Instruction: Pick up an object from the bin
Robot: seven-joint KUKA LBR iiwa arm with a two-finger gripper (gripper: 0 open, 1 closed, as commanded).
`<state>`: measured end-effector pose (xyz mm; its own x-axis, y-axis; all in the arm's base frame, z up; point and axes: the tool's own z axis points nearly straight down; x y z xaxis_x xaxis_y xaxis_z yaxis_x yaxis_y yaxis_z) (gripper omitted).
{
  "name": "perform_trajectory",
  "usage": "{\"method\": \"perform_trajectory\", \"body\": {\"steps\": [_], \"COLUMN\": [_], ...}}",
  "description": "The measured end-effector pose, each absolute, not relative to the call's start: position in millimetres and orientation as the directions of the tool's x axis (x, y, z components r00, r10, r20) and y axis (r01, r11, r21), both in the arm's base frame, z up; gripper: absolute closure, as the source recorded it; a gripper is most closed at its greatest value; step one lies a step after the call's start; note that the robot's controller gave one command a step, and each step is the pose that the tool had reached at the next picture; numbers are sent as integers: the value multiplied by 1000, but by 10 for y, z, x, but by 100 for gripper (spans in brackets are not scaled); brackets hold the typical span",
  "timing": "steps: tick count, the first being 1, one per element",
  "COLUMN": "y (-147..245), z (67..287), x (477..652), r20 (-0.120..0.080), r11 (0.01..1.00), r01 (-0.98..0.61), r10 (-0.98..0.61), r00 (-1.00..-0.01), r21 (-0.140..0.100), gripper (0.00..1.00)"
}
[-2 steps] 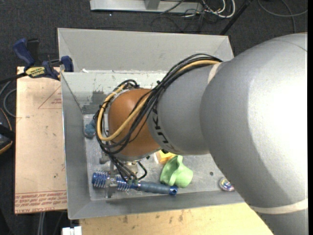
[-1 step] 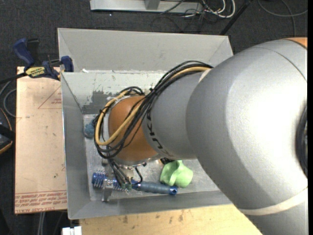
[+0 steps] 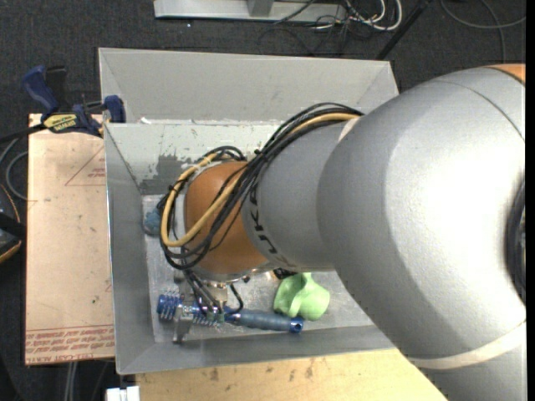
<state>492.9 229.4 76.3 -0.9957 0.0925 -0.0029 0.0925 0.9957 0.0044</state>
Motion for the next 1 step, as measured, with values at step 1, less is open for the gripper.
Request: {"method": "perform_trajectory", "body": {"steps": [1], "y": [2297], "z": [786], "x": [4953], "r20": [-9], "r11": [995], "r01": [95], "r10": [95], "r00": [-995], "r21": [7], "gripper": [100]}}
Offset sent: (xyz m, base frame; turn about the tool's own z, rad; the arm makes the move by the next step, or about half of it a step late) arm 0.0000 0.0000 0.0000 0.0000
